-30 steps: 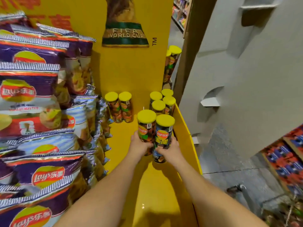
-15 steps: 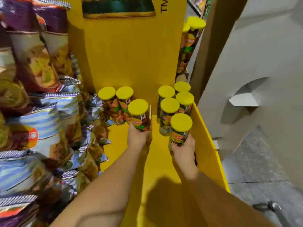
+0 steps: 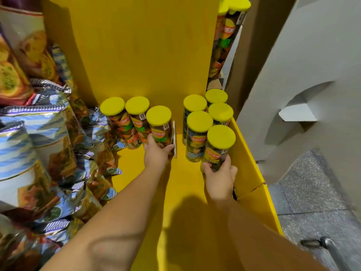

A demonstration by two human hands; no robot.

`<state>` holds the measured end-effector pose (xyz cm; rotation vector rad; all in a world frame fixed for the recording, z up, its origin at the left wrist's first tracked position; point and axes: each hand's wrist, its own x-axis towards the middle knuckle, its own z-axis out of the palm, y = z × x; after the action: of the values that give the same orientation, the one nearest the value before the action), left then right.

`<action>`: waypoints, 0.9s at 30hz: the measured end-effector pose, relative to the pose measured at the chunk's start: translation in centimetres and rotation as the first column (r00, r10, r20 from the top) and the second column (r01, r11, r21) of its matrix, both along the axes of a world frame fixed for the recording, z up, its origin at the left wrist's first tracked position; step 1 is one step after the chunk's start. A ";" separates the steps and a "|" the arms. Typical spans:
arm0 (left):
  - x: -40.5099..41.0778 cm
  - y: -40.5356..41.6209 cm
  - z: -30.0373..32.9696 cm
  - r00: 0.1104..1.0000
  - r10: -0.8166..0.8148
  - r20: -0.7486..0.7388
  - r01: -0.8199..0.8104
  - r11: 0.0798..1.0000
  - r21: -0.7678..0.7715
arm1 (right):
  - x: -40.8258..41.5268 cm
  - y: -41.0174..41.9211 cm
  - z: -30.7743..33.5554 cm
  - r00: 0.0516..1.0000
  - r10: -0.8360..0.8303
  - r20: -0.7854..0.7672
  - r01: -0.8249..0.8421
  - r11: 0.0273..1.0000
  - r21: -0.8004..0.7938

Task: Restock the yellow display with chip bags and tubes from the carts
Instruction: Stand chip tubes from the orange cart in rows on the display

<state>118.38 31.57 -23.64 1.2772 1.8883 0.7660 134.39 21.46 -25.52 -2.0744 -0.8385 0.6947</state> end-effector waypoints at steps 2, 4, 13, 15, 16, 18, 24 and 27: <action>0.1 0.1 -0.2 1.000 -0.011 -0.011 0.011 1.000 -0.015 | -0.2 0.1 -0.2 0.999 -0.010 -0.038 0.007 0.998 -0.063; 0.4 0.3 -0.3 1.000 0.009 0.007 -0.008 0.999 -0.033 | -0.4 0.2 -0.4 0.998 -0.015 -0.068 0.010 0.997 -0.077; 1.1 1.3 -0.9 0.942 0.097 0.320 -0.052 0.988 -0.145 | 0.2 1.6 -0.4 0.999 -0.020 -0.050 0.019 1.000 -0.013; 1.2 1.4 -0.5 0.932 0.094 0.350 -0.033 0.984 -0.178 | 0.5 1.4 -0.4 0.997 -0.020 -0.071 0.019 1.000 -0.012; 1.2 1.5 -0.2 0.933 0.079 0.350 -0.014 0.982 -0.187 | 0.6 1.3 -0.2 0.997 -0.019 -0.077 0.018 1.000 -0.013; 1.1 1.6 0.3 0.932 0.065 0.356 0.010 0.979 -0.206 | 0.7 1.3 0.1 0.996 -0.019 -0.086 0.018 1.000 -0.011; 0.9 -0.2 2.0 0.937 0.041 0.347 0.050 0.967 -0.249 | 0.5 0.2 1.0 0.988 0.010 -0.155 -0.017 0.999 -0.048; 1.0 -2.3 4.0 0.942 0.035 0.333 0.045 0.973 -0.227 | 0.5 -1.4 2.3 0.970 0.094 -0.223 -0.131 0.979 -0.155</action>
<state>119.36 29.22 -19.62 0.9391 1.6410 0.6879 134.92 20.08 -23.19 -2.0639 -0.8018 1.0645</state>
